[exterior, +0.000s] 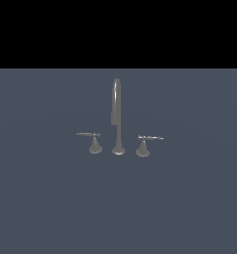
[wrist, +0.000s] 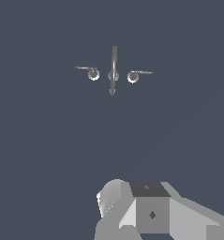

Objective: Turn on the faucet by rotating a designated handle.

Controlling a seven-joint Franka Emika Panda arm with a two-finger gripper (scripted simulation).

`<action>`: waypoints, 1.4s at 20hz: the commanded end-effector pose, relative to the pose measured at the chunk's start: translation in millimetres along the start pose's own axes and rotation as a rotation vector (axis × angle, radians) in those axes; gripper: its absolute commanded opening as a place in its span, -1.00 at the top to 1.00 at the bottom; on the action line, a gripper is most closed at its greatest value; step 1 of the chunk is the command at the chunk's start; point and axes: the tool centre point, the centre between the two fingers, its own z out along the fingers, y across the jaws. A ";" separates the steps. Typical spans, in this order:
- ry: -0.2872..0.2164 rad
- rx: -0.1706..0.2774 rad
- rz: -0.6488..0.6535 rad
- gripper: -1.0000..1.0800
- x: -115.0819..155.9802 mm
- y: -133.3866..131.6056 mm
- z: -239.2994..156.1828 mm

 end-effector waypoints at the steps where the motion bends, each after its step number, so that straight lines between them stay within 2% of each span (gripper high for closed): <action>1: 0.000 0.000 0.000 1.00 0.0 0.0 0.0; 10: -0.009 -0.027 0.039 1.00 5.6 9.3 3.4; 18: -0.010 -0.034 0.056 1.00 9.1 10.7 4.9; 28: -0.011 -0.092 0.196 1.00 39.8 22.4 20.4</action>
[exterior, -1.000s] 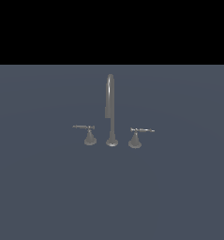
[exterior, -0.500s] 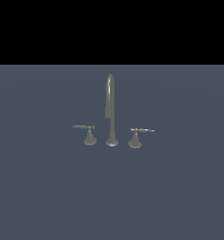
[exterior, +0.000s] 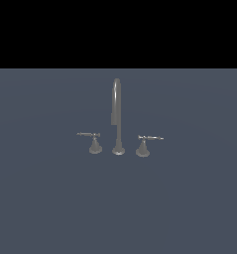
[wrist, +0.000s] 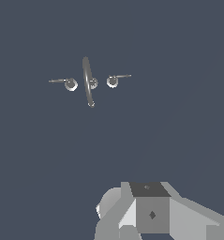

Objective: Turn on the faucet by rotating a designated handle.

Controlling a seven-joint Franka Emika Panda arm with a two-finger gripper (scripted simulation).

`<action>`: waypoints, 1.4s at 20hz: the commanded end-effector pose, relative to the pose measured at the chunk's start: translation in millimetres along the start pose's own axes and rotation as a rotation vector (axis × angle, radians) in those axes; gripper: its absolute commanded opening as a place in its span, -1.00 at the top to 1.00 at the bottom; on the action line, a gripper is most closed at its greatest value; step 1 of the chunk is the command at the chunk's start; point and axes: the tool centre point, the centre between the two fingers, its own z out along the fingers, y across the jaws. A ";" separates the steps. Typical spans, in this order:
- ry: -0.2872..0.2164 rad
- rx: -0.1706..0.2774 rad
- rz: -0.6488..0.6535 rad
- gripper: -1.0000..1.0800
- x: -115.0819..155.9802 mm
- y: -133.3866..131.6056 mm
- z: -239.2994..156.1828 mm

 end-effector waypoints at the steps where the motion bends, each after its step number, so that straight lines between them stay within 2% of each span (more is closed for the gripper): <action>1: 0.000 -0.019 0.049 1.00 11.5 1.9 6.3; 16: 0.018 -0.142 0.415 1.00 100.6 20.1 72.8; 28: 0.040 -0.180 0.677 1.00 161.0 33.7 146.0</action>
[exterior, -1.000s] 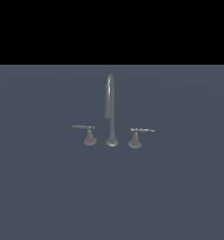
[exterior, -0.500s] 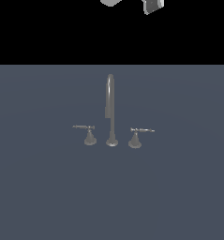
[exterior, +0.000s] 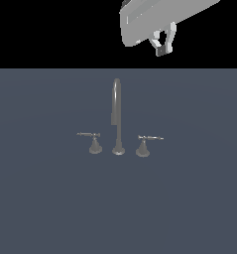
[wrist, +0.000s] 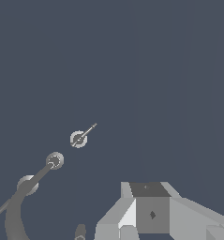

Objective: Turn on the faucet by rotating a designated handle.

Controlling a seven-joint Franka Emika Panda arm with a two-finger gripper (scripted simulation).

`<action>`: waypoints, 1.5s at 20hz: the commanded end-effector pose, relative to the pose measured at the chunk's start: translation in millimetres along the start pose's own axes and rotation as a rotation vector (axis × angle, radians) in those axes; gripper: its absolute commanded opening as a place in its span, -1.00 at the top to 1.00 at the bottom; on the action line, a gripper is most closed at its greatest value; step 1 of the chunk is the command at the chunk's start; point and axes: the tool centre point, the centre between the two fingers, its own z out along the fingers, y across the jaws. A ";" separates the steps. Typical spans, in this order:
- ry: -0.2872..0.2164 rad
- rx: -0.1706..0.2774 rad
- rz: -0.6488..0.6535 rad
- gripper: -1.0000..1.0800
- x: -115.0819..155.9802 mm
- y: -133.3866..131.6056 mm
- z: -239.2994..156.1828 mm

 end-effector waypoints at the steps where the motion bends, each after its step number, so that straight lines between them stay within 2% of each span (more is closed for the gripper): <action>1: 0.001 -0.002 0.054 1.00 9.1 -7.6 16.7; 8: -0.007 0.005 0.198 1.00 29.6 -27.7 64.8; 16: -0.035 0.034 0.364 1.00 45.2 -50.2 121.3; 30: -0.138 0.123 0.664 1.00 53.5 -88.5 212.7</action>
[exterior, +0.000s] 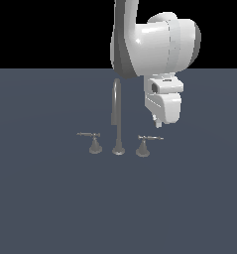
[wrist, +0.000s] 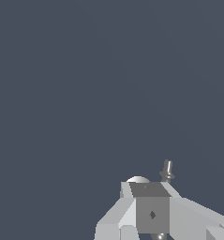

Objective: Turn on the faucet by rotating a designated handle.

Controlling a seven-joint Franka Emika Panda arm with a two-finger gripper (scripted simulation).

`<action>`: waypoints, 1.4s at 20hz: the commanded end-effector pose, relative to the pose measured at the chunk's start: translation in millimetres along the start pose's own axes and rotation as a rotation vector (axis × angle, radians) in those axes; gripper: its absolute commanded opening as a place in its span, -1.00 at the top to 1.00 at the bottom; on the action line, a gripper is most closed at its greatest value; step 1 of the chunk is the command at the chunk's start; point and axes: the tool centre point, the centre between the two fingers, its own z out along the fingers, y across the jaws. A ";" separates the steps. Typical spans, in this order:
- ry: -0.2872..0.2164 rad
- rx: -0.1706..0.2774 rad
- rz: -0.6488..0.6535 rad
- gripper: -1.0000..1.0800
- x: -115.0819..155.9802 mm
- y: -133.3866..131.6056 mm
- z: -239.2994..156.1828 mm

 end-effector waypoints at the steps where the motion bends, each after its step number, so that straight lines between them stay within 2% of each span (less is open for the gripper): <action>1: -0.023 0.013 0.051 1.00 -1.5 -4.2 13.9; 10: -0.083 0.042 0.167 1.00 -6.6 -12.5 43.4; 20: -0.095 0.047 0.190 1.00 -7.6 -13.8 48.7; 28: -0.095 0.047 0.190 1.00 -1.3 12.8 50.8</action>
